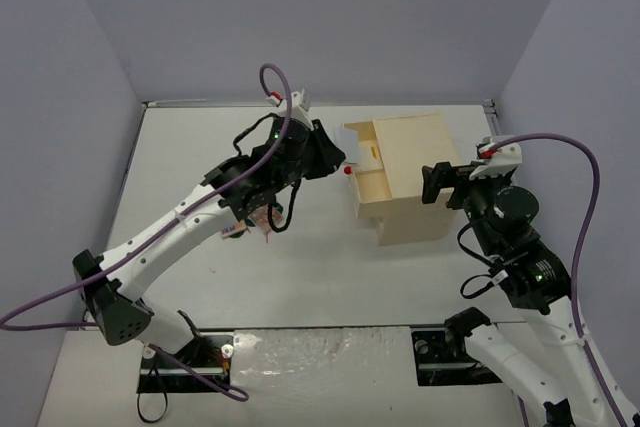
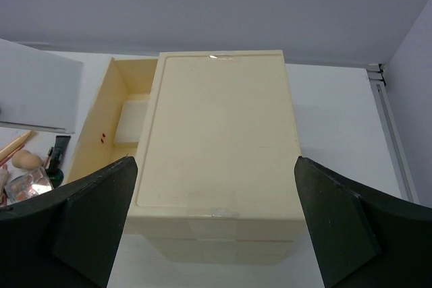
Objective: Organize the makeup
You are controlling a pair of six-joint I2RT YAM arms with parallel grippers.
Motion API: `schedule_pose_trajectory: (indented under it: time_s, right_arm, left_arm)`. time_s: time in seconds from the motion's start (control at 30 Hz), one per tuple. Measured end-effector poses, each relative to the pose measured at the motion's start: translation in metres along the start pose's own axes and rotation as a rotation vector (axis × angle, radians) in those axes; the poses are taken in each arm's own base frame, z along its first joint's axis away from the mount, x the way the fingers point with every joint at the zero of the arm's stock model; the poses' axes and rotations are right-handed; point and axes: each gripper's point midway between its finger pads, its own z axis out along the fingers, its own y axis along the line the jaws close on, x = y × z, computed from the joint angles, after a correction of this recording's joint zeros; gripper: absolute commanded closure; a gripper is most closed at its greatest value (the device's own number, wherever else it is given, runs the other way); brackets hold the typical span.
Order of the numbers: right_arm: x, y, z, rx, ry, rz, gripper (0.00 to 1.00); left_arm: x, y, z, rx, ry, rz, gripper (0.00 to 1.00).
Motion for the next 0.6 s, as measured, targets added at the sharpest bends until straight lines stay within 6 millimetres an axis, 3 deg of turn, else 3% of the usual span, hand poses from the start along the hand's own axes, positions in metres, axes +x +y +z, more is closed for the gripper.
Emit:
schedule_pose_trajectory:
  time_s: [0.23, 0.6]
  right_arm:
    - [-0.006, -0.005, -0.008, 0.015, -0.015, 0.005, 0.00]
    - [-0.006, -0.009, -0.012, 0.032, -0.017, 0.001, 0.00]
  left_arm:
    - [0.023, -0.015, 0.036, 0.027, 0.021, -0.057, 1.00]
    - [0.034, -0.001, 0.073, -0.067, -0.014, -0.145, 1.00]
